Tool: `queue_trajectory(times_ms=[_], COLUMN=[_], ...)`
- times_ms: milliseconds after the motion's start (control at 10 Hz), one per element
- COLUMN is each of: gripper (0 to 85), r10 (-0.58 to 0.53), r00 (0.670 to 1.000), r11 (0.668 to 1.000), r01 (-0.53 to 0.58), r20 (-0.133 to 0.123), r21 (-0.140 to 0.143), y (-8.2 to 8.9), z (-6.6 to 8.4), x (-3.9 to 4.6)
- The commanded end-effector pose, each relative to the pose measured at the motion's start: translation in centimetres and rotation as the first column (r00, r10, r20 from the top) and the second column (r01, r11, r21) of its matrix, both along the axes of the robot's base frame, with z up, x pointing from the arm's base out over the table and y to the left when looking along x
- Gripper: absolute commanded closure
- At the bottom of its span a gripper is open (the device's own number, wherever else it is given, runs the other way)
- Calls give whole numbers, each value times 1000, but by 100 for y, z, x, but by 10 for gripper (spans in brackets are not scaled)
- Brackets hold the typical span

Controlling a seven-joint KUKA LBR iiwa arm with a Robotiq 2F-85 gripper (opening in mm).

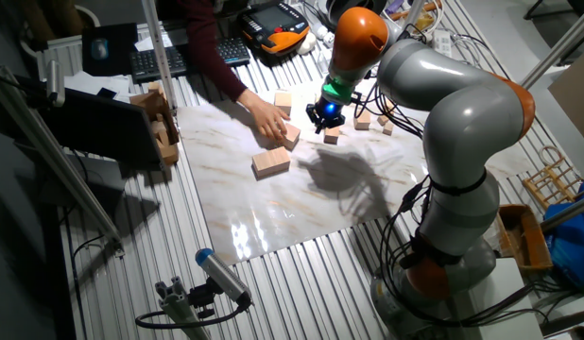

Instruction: Stack the blocks into a cross shape

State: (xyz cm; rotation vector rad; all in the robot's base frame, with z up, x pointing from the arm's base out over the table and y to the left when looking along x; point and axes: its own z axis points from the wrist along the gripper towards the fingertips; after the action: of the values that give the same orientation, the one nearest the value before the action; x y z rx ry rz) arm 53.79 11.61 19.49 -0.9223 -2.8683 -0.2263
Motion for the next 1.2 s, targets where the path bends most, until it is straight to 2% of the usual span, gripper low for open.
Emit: queue_trajectory(times_ms=[0, 200, 400, 600, 800, 1000, 1100], gripper=[850, 850, 850, 850, 850, 850, 850], r10=[-2, -5, -8, -27, -31, -62, -74], r00=[1000, 1000, 1000, 999, 999, 998, 997], r11=[1000, 1000, 1000, 1000, 999, 998, 996], r01=[2, 5, 8, 27, 31, 63, 75], r20=[2, 14, 12, 21, 9, 30, 32], r21=[0, -5, -2, -12, -8, -28, -38], y=[15, 43, 30, 30, -1, -17, -30], z=[-1, 1, 3, -11, -12, -12, -9], x=[3, 8, 1, 14, 2, 3, 2])
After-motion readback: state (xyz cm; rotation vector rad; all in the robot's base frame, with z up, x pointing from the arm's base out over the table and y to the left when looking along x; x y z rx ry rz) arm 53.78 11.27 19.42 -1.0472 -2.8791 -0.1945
